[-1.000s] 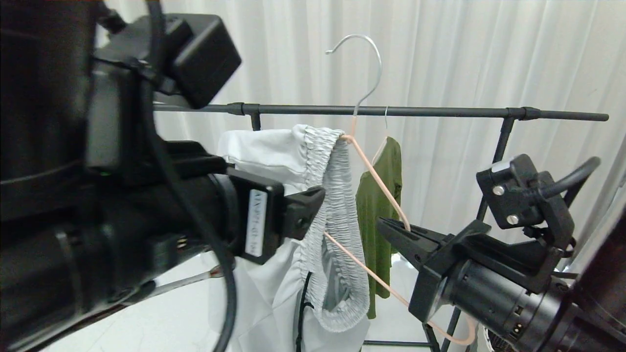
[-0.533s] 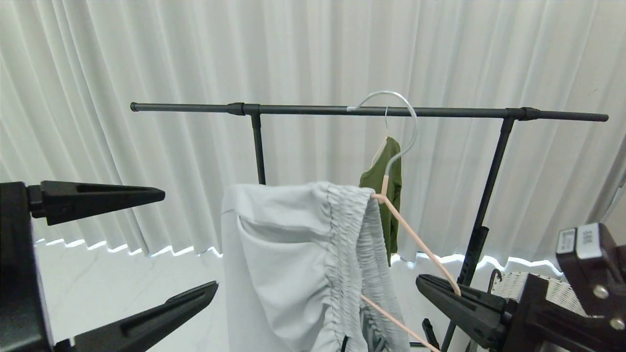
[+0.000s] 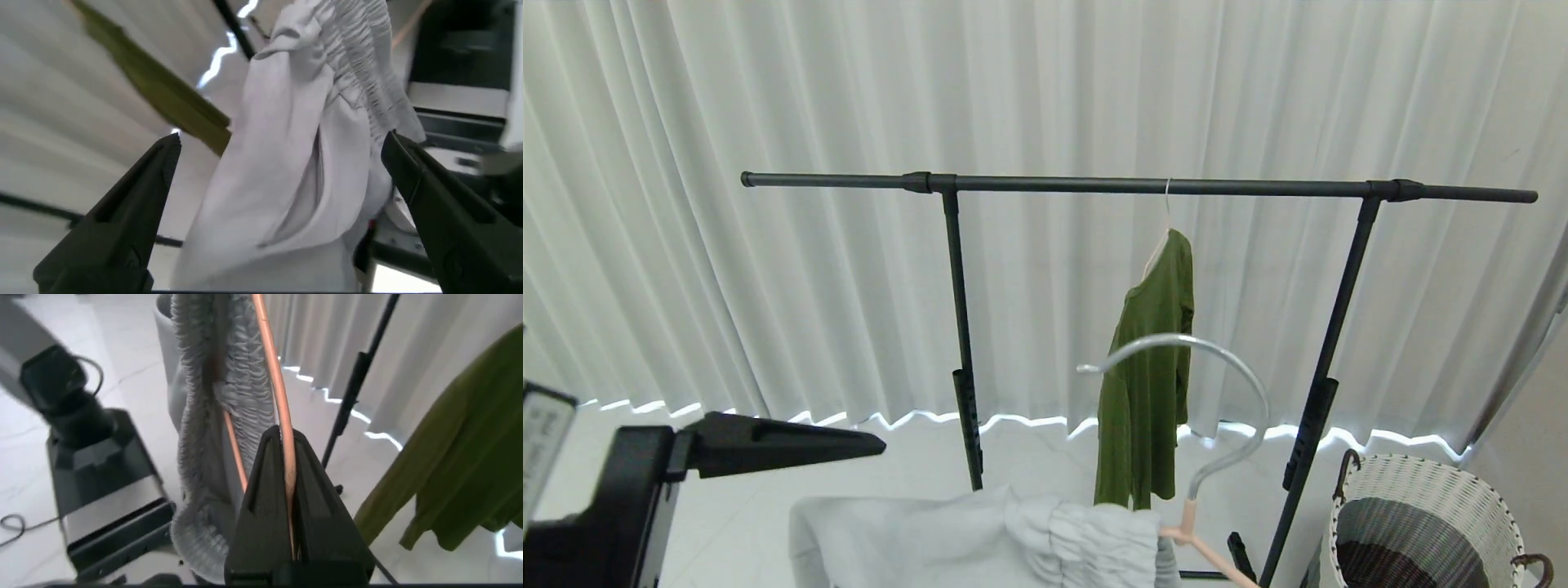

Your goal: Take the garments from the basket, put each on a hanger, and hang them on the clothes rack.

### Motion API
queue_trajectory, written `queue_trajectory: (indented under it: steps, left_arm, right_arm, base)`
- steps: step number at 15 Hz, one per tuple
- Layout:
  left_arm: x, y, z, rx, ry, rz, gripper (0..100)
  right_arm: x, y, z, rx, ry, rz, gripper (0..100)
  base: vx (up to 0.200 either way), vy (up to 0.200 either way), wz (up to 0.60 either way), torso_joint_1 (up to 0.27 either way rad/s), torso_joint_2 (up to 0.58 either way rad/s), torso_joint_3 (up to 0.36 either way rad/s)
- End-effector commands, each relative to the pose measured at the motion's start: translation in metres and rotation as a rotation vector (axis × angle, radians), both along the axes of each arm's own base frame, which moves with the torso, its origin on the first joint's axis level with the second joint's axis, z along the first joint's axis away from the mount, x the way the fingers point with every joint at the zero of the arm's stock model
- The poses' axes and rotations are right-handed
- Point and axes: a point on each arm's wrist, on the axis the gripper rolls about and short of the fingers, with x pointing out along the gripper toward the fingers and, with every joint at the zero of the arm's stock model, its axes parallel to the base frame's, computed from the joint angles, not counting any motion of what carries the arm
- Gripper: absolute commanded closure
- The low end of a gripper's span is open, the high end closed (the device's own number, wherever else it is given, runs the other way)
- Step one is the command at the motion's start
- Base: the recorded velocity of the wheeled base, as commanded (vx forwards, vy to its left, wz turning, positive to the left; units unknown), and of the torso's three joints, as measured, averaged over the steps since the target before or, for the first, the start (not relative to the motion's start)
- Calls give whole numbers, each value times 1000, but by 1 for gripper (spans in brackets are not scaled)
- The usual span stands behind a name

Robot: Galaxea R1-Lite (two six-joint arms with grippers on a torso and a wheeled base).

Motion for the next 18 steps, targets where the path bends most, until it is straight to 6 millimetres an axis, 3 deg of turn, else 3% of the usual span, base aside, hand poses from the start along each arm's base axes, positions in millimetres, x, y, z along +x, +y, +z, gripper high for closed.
queue_trajectory:
  steps: [1, 5, 12, 13, 18]
  left_arm:
    - [7, -9, -16, 53, 64, -30, 0]
    - [18, -28, -28, 99, 148, -97, 0]
    - [19, -38, -37, 133, 192, -149, 0]
    - [19, -37, -38, 136, 196, -150, 100]
    - [18, -36, -41, 142, 199, -149, 100]
  right_arm:
    - [-8, -5, -6, -21, -9, 53, 100]
    - [-14, -5, -8, -30, -13, 98, 100]
    - [-15, -5, -8, -30, -13, 98, 100]
    - [-15, -5, -7, -29, -13, 98, 100]
    - [-15, -5, -5, -19, -13, 98, 100]
  base:
    - [0, 0, 0, 0, 0, 0]
    - [0, 0, 0, 0, 0, 0]
    - [0, 0, 0, 0, 0, 0]
    - [0, 0, 0, 0, 0, 0]
    - [0, 0, 0, 0, 0, 0]
